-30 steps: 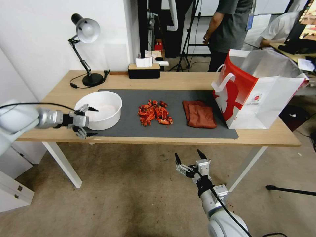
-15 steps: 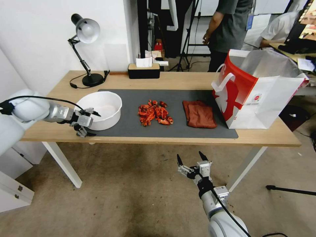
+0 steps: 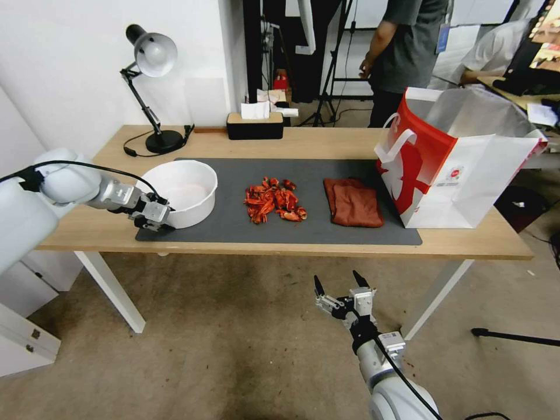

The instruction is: Sweep shrimp from table into container with towel, then put container into takeout bag.

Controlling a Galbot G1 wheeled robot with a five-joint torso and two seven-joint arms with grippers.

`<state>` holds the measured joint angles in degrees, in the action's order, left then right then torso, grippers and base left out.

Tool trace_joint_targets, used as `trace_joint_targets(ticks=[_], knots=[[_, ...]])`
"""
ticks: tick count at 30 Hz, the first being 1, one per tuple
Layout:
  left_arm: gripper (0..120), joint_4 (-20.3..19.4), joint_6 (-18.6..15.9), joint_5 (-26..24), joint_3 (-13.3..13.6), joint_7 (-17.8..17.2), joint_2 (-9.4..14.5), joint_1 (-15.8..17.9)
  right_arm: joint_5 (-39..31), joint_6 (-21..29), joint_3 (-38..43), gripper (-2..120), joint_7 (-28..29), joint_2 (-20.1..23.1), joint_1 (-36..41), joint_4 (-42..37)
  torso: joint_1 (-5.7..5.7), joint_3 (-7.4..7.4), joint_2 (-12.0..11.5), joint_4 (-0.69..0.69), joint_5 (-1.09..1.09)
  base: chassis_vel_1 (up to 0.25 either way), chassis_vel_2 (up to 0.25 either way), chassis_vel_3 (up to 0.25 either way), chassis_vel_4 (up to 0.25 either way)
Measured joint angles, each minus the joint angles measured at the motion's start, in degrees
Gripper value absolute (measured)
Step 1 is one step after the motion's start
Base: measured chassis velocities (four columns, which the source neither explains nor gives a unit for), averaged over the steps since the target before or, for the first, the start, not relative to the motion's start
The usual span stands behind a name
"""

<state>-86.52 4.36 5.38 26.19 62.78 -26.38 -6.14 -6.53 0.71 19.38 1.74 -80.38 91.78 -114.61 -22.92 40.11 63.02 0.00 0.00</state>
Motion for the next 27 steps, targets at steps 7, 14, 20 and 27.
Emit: trace_joint_targets(ticks=[7,14,20,27], knots=[[0,-0.2,1.3,0.1,-0.2,-0.3,0.3,-1.0,0.0,-0.1,0.0,100,0.0,0.1,0.0,0.0,0.0,0.0,0.0,0.0,0.0,0.0,0.0,0.0,0.0],[0,-0.5,3.6,-0.6,-2.0,-0.9,0.5,-2.7,0.0,-0.2,-0.2,100,0.0,0.0,-0.1,0.4,0.0,0.0,0.0,-0.01,0.0,0.0,0.0,0.0,0.0],[0,-0.6,9.1,-2.3,-5.3,-1.1,0.7,-4.0,0.0,-0.2,-0.3,100,0.0,0.0,-0.3,0.6,0.0,0.0,0.0,-0.03,0.0,0.0,0.0,0.0,0.0],[0,-4.4,14.8,-1.5,-14.8,-0.5,3.3,-12.2,0.0,-0.3,-0.2,100,-0.1,0.3,-0.3,0.7,0.0,-0.01,0.0,0.0,0.02,0.0,0.0,0.0,0.0]])
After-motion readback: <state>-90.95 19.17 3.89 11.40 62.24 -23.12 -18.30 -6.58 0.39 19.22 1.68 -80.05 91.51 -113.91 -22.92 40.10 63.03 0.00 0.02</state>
